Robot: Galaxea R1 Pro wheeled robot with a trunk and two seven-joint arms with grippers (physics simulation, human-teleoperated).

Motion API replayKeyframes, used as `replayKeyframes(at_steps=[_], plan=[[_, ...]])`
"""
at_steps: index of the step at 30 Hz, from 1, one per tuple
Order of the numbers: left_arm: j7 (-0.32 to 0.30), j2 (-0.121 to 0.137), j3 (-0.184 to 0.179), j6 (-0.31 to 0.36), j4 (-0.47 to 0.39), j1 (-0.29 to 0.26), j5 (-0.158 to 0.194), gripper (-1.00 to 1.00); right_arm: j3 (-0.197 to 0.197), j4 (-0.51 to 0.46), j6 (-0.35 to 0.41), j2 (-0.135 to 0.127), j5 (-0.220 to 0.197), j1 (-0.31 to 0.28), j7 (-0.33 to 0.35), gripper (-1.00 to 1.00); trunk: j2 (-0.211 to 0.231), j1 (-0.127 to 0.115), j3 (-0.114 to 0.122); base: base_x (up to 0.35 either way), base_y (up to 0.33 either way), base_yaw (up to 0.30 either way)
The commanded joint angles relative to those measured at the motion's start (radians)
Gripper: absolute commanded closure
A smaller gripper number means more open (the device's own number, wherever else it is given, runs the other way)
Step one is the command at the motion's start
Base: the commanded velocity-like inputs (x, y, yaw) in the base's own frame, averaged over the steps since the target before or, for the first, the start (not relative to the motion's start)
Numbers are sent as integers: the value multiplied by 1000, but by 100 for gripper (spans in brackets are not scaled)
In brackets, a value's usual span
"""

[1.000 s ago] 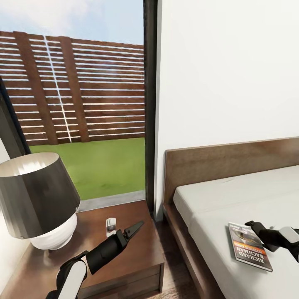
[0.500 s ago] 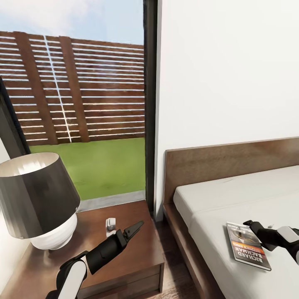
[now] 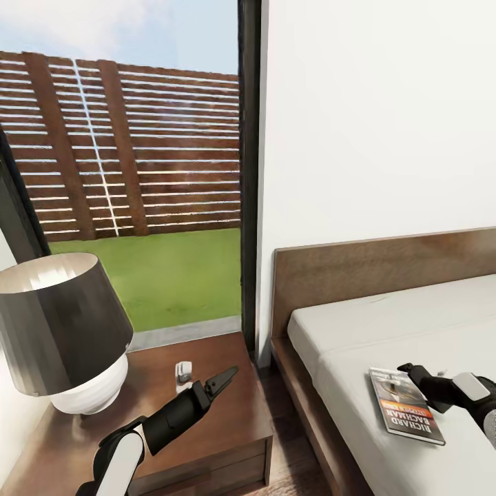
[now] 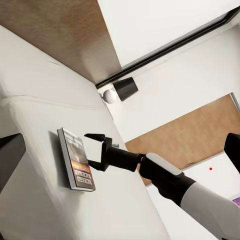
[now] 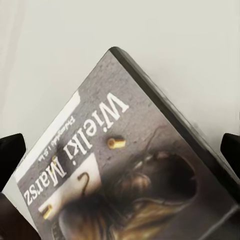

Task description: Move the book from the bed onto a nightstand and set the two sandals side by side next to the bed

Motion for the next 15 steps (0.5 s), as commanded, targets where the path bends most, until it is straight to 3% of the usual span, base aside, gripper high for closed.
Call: replayKeyframes(at_steps=[1, 15], plan=[[0, 0, 1, 6, 0, -1, 4, -100, -4, 27, 7, 2, -9, 0, -3, -100, 0, 0, -1, 0, 0, 0], [0, 0, 1, 5, 0, -1, 4, -100, -2, 26, 7, 28, -6, 0, -3, -100, 0, 0, -1, 0, 0, 0]])
